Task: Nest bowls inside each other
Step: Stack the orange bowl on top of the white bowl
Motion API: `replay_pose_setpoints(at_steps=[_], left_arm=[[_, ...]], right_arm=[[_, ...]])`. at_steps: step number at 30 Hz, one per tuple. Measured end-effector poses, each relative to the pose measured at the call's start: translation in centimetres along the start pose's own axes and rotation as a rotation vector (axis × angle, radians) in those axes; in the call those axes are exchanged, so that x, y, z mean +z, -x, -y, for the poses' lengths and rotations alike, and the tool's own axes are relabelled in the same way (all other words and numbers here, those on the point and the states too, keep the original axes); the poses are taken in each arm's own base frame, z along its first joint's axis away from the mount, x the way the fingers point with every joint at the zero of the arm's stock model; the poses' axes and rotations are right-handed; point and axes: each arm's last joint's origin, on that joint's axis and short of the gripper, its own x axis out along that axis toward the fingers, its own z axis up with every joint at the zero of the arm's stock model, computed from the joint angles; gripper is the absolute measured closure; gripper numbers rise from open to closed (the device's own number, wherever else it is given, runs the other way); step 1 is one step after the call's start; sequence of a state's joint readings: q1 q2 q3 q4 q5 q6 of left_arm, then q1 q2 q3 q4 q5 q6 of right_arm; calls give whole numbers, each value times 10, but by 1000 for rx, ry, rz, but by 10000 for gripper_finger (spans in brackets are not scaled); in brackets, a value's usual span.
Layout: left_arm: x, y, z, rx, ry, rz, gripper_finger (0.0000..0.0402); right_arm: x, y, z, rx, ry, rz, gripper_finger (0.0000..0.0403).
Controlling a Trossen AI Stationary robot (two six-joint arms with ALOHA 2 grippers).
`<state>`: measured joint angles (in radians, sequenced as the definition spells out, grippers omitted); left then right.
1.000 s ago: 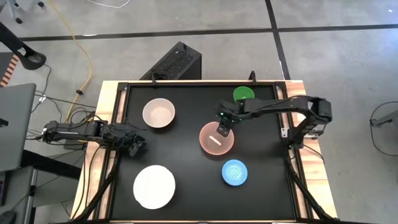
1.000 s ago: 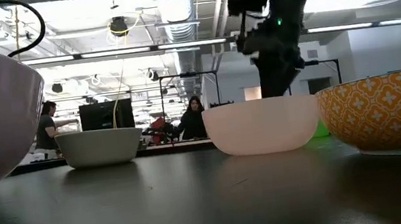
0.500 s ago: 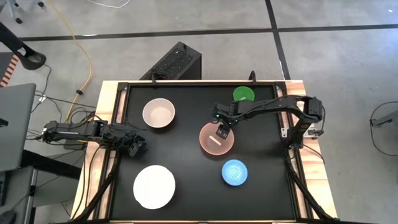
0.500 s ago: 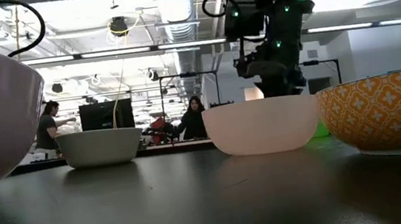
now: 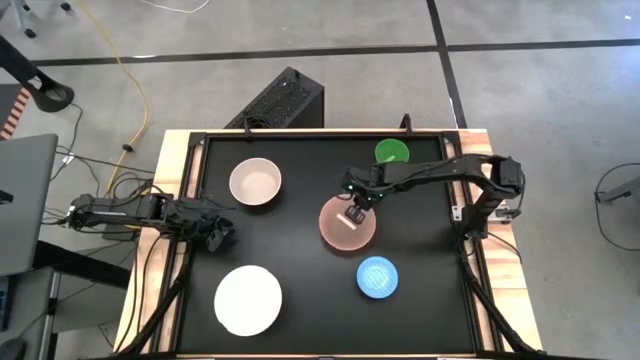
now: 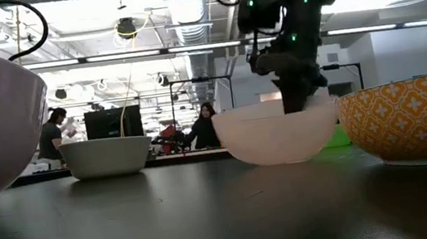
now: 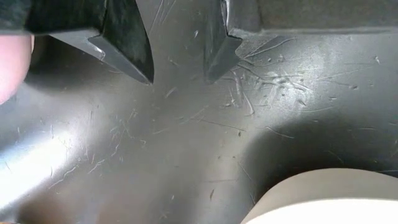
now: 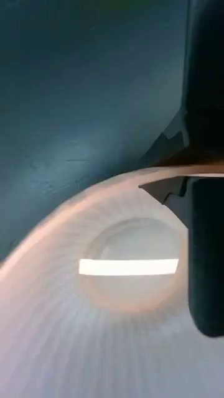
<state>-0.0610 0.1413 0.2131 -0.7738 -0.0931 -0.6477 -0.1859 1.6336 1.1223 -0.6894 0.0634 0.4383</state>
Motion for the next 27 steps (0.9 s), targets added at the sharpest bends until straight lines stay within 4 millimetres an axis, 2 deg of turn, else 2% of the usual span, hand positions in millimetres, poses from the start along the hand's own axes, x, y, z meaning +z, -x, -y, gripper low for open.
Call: replay_pose_setpoints(at_steps=[2,5,12,14,17,20,23,27], left_arm=[[0,0,0,0,0,0,274],[0,0,0,0,0,0,274],[0,0,0,0,0,0,274],[0,0,0,0,0,0,274],[0,0,0,0,0,0,274],[0,0,0,0,0,0,274],[0,0,0,0,0,0,274],[0,0,0,0,0,0,274]], right_arm=[[3,17,-10,23,-21,63,387],[9,42,-35,126,-50,198,396],[22,67,-125,357,-21,435,396],[27,66,-153,389,3,455,396],[35,53,-193,413,42,446,396],[49,45,-227,465,59,457,396],[66,40,-250,503,62,466,396],[80,20,-271,513,94,440,395]])
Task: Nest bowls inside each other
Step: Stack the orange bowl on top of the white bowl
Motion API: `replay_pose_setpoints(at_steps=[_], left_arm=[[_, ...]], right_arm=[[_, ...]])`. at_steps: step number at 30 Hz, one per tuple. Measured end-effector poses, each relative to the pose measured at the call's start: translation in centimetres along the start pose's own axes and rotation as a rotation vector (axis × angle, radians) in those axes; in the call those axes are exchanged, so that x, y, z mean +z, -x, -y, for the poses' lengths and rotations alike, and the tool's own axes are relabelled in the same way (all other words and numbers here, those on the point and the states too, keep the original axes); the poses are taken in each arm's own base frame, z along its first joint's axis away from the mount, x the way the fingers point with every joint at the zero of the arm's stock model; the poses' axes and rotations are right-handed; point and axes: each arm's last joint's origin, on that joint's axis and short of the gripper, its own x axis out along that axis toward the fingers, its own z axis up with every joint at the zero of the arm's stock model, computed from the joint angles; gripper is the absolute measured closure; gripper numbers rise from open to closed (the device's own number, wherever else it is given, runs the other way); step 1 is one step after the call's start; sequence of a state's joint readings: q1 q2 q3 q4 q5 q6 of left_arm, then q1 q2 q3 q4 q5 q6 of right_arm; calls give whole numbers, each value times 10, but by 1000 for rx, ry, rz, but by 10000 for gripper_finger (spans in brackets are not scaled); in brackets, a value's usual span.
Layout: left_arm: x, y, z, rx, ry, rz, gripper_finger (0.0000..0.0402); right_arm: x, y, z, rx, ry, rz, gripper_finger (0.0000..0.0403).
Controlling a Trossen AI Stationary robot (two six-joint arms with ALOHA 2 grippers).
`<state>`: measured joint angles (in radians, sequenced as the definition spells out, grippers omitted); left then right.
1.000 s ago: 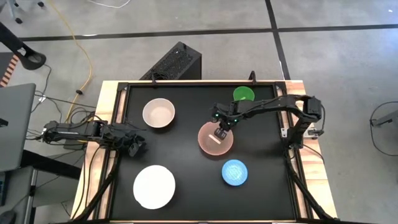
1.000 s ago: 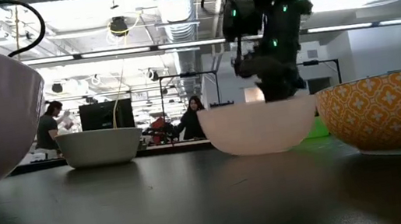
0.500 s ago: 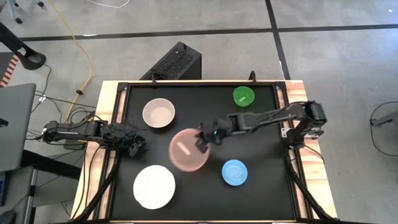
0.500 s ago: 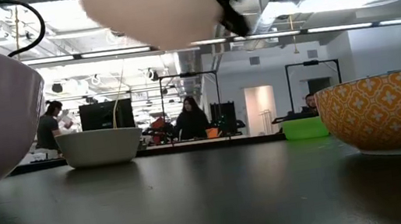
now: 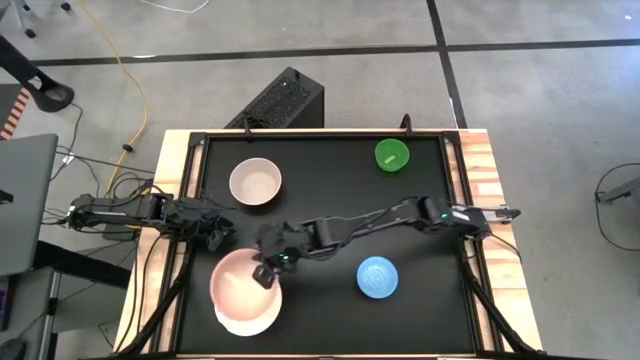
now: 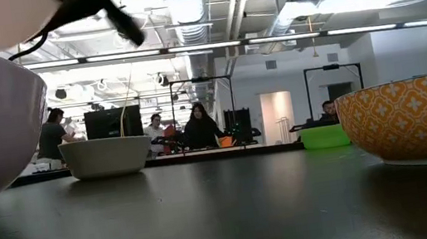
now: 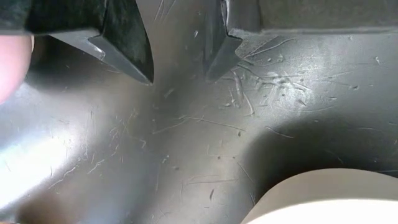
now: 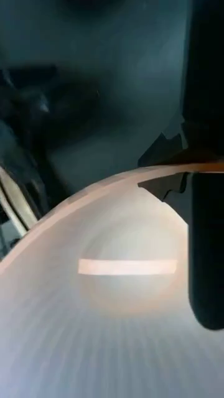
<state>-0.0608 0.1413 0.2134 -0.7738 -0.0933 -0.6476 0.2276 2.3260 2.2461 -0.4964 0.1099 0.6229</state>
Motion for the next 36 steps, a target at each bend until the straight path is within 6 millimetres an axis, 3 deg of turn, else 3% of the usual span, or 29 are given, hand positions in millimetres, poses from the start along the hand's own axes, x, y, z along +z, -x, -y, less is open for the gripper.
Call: replay_pose_setpoints(at_steps=[7,18,32,36], left_arm=[[0,0,0,1,0,-2,274],[0,0,0,0,0,0,274],[0,0,0,0,0,0,274],[0,0,0,0,0,0,274]], right_arm=[[-16,-35,5,112,-23,-102,394],[-23,-35,3,103,93,-145,388],[-22,-35,3,82,210,-119,263],[-12,-24,2,78,225,-98,238]])
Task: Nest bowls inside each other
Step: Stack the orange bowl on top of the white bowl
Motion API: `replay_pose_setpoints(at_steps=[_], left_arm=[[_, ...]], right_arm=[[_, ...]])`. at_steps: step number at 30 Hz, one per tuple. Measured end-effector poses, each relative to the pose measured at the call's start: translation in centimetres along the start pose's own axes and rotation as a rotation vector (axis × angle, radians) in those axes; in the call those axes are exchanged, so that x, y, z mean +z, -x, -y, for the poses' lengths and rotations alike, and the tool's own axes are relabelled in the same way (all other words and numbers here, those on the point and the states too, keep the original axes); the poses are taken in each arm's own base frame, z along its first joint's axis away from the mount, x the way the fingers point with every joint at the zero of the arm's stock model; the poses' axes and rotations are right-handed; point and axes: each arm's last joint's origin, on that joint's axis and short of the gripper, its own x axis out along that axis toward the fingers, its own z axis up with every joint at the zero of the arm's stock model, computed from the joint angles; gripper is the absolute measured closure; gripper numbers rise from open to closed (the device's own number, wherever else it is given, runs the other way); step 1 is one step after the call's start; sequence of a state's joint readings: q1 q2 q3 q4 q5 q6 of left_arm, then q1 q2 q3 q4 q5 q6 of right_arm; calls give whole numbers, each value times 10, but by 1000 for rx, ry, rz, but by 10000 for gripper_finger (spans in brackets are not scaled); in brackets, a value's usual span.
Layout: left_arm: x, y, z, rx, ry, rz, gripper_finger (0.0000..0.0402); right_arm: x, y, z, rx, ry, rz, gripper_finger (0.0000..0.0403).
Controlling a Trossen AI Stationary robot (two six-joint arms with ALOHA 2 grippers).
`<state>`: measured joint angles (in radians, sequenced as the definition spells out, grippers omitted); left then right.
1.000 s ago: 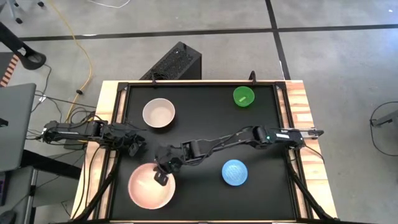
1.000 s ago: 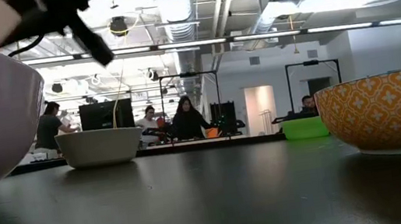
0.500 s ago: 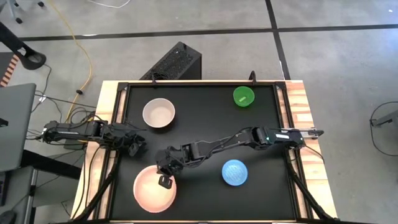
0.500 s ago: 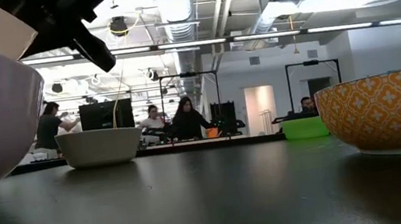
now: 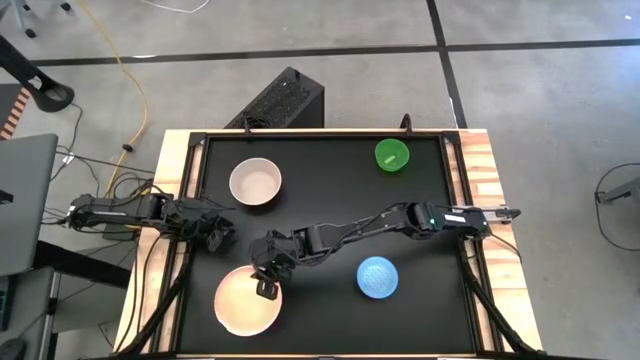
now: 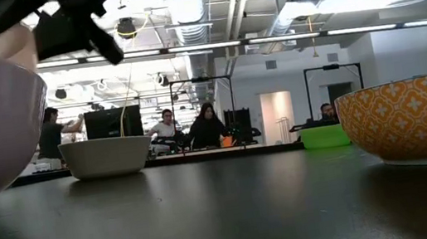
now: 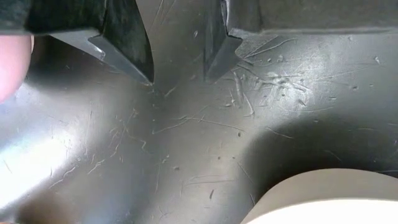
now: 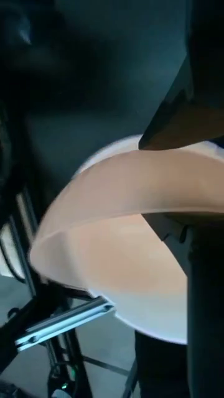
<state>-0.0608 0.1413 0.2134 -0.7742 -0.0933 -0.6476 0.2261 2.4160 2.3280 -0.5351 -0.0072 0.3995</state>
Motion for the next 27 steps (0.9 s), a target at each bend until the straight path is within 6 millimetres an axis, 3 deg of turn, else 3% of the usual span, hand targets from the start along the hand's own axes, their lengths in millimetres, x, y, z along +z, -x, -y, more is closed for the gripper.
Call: replay_pose_setpoints(at_steps=[5,18,22,27], left_arm=[[0,0,0,2,0,-2,274],[0,0,0,4,0,-5,274],[0,0,0,3,-1,-5,274],[0,0,0,3,-1,-5,274]], right_arm=[[7,16,3,-29,-4,-24,228],[14,17,9,-18,36,15,239],[18,12,5,24,106,86,256],[18,-1,7,-7,139,163,305]])
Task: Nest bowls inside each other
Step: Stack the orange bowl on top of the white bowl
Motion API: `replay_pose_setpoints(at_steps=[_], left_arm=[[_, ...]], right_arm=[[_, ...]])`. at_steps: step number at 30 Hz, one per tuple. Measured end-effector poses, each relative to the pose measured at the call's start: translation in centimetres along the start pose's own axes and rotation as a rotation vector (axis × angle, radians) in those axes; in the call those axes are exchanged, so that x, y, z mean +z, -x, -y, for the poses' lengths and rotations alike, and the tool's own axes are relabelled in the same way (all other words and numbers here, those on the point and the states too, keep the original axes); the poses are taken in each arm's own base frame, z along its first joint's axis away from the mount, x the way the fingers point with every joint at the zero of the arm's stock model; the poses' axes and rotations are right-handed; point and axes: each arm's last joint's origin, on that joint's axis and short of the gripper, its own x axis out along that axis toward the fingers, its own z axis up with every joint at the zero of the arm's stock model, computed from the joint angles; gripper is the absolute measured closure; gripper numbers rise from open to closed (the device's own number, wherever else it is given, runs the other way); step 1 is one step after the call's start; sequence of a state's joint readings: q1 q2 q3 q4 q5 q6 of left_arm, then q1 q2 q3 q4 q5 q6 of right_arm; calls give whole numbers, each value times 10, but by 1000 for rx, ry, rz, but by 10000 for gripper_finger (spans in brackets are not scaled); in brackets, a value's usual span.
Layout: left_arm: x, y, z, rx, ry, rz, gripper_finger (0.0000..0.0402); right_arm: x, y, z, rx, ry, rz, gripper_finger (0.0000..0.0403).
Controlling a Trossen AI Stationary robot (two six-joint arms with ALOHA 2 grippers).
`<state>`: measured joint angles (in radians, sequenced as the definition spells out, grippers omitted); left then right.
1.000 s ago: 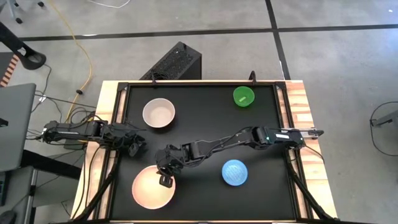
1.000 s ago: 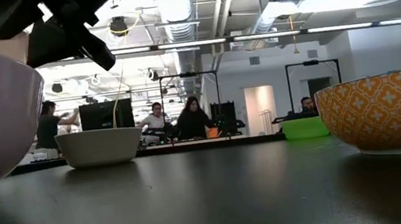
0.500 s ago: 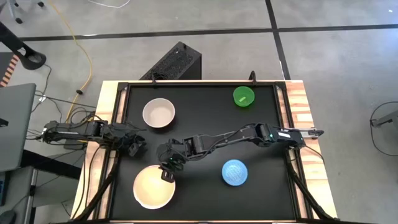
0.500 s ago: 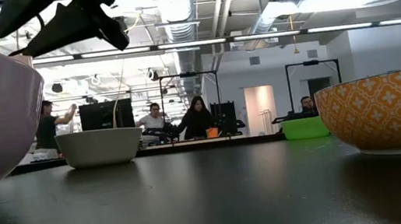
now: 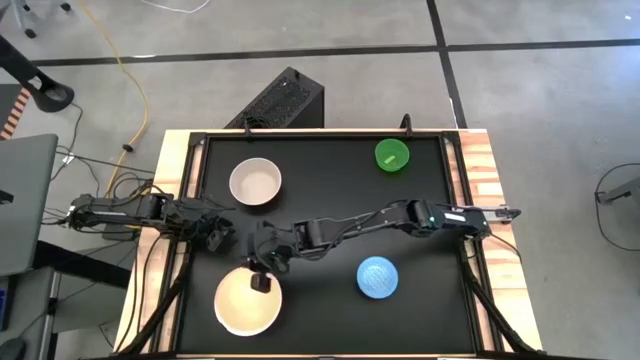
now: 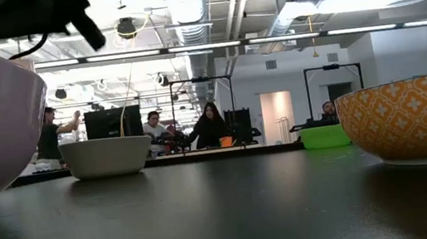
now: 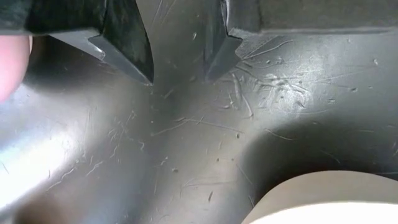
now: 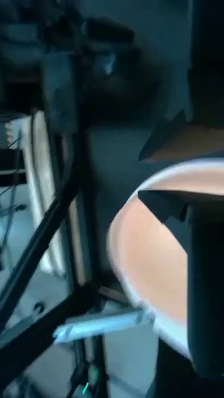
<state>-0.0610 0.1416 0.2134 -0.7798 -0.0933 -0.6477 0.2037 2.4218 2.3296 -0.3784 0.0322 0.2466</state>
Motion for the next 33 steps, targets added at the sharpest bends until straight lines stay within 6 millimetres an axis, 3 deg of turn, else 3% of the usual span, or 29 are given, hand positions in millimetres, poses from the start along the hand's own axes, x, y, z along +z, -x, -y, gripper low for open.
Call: replay_pose_setpoints(at_steps=[7,10,15,18,21,24,28,31,33], left_arm=[[0,0,0,2,0,-3,274],[-1,0,0,5,0,-7,274],[-1,0,-1,11,-1,-15,274],[-1,0,-1,11,-2,-15,274],[-1,0,-1,11,-2,-14,274],[-1,0,-1,11,-1,-14,274],[-1,0,-1,10,-2,-14,274],[-1,0,-1,11,-2,-14,274],[-1,0,-1,10,-2,-14,274]], right_arm=[[-31,-33,4,-24,15,-19,390],[-32,-35,5,-25,14,-18,392],[-24,-28,9,-52,33,-4,386],[-11,-13,15,-131,38,-15,392],[1,9,34,-287,6,-69,394],[3,16,59,-349,-17,-131,394],[4,15,81,-258,-52,-166,394],[6,16,74,-164,-49,-162,394],[4,14,52,-56,4,-166,394]])
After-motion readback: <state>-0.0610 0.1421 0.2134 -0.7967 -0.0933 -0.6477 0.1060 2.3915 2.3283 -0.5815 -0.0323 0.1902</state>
